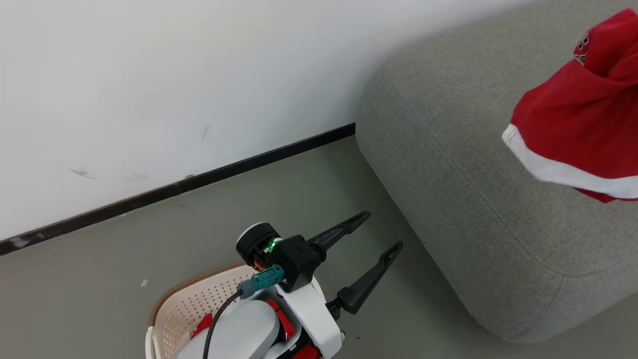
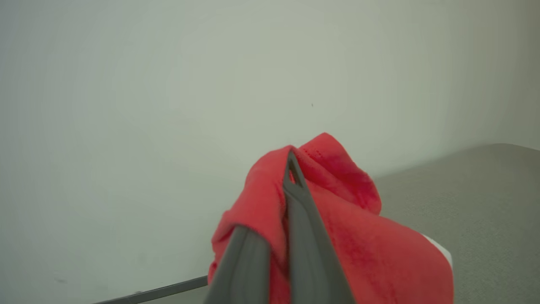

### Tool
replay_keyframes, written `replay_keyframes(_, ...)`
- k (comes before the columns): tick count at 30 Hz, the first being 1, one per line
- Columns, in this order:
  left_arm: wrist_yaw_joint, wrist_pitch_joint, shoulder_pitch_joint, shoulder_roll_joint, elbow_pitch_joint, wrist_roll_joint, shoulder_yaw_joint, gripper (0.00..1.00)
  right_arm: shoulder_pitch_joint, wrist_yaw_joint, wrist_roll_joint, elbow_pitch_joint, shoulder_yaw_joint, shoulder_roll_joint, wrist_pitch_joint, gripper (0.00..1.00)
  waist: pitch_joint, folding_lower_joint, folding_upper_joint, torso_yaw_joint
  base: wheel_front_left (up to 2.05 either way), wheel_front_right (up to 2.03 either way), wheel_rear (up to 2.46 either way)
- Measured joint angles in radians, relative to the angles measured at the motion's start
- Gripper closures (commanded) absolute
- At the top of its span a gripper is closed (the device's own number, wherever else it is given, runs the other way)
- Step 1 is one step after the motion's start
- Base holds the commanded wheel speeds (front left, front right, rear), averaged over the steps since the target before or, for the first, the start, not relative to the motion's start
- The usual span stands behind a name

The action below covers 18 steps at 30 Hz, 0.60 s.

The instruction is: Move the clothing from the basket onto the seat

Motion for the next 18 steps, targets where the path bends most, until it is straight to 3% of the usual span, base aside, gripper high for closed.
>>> replay_keyframes(10,0.013,0.022,-0.051,0.023,-0.049,0.086,-0.033,0.00,-0.109,0.000,-0.057,0.149,-0.051,-0.012,0.007,1.00,0.081,0.0000,0.0000,0.061,0.00,0.00,0.00)
replay_keyframes(18,0.018,0.040,-0.057,0.018,-0.072,0.095,-0.051,0.00,-0.179,0.000,-0.097,0.268,-0.133,-0.041,-0.007,1.00,0.146,0.0000,0.0000,0.114,0.00,0.00,0.00)
